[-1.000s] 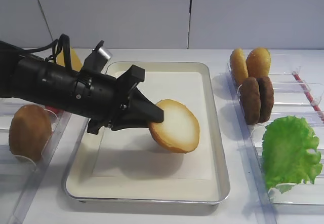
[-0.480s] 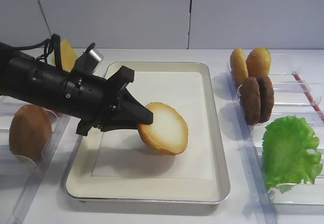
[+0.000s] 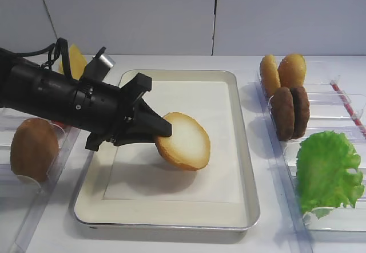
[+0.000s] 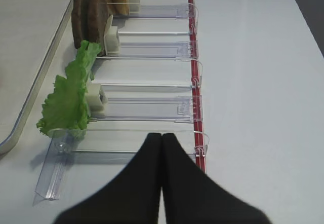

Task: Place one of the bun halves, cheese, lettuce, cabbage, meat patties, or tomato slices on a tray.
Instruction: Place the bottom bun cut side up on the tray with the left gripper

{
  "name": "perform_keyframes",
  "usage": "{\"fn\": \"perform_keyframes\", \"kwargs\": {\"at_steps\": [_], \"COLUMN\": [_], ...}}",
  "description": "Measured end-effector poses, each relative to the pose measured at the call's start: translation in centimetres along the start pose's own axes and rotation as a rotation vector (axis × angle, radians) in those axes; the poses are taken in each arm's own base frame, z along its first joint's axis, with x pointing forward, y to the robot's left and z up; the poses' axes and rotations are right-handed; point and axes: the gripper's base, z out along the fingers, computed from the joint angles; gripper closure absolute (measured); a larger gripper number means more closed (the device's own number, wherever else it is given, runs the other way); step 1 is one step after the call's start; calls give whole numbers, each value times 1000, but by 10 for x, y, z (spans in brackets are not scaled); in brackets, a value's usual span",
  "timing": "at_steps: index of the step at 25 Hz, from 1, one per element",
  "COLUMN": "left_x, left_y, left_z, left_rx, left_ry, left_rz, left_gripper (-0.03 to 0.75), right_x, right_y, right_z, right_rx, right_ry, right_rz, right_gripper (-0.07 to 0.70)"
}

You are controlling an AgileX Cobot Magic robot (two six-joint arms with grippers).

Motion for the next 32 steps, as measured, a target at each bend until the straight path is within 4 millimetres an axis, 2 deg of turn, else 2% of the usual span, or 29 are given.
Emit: {"fn": "perform_keyframes", "kwargs": {"at_steps": [4, 11, 32], "left_x": [-1, -2, -3], "left_y": [2, 15, 21], "left_z": [1, 15, 12], "left_rx": [-2, 25, -4], "left_ry": [-5, 24, 29], "left_rz": [-9, -70, -70], "left_gripper": [567, 569, 570], "right_x": [0, 0, 0], "right_y": [0, 0, 0], "right_z": [0, 0, 0], "right_rx": [0, 0, 0], "right_ry": [0, 0, 0], "right_rz": [0, -3, -3], "right_gripper": [659, 659, 659]}}
